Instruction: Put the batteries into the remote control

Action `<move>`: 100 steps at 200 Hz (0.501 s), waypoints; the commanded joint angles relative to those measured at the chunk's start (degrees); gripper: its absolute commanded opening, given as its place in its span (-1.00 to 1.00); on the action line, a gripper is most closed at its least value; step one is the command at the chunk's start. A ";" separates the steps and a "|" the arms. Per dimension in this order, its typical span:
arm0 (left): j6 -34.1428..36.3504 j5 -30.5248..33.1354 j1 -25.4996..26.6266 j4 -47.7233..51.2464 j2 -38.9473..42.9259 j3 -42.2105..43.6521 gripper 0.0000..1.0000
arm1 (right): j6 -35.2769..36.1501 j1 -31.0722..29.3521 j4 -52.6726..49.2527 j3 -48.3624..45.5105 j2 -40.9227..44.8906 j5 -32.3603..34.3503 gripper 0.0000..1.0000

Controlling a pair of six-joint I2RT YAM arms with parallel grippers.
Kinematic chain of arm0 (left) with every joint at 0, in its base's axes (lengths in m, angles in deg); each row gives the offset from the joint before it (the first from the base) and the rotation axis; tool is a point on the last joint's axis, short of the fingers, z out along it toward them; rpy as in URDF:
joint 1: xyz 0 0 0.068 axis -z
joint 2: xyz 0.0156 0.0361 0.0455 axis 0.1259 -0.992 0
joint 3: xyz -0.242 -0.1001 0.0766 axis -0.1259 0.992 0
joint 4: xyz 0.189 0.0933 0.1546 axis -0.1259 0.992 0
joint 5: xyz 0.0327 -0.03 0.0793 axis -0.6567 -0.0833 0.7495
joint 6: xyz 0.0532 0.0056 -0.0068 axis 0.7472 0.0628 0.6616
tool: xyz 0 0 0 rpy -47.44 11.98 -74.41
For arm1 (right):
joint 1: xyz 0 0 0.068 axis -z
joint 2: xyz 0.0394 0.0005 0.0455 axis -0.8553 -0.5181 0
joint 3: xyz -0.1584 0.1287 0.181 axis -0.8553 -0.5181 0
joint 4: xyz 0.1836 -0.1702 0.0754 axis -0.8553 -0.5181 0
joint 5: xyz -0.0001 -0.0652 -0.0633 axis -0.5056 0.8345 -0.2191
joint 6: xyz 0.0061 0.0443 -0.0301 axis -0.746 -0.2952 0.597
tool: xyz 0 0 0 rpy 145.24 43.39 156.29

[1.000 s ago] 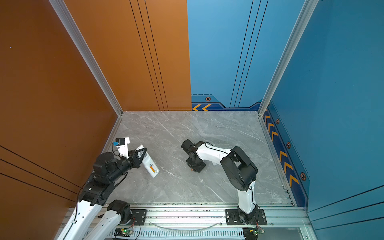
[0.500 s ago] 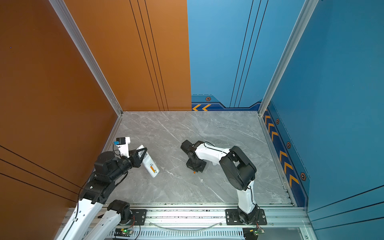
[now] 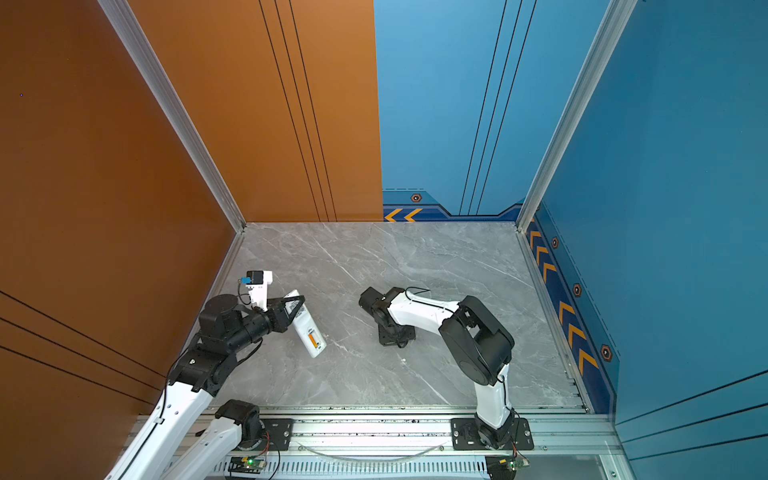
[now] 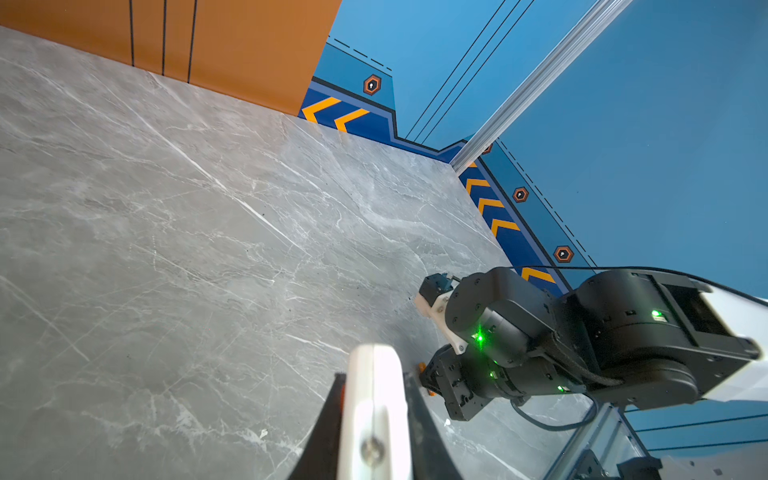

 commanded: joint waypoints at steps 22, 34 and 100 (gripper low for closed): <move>-4.53 -9.92 -0.73 -9.22 -1.87 1.82 -1.00 | 9.44 -0.83 -1.44 -4.02 -0.83 3.08 -0.85; -5.31 -13.39 -0.91 -10.35 -3.59 1.22 -1.00 | 11.23 -1.16 -0.30 -4.84 0.04 3.39 -0.84; -3.41 -20.17 -2.10 -8.64 -10.79 -3.90 -1.00 | 18.94 -1.30 3.57 -6.92 2.81 2.88 -0.86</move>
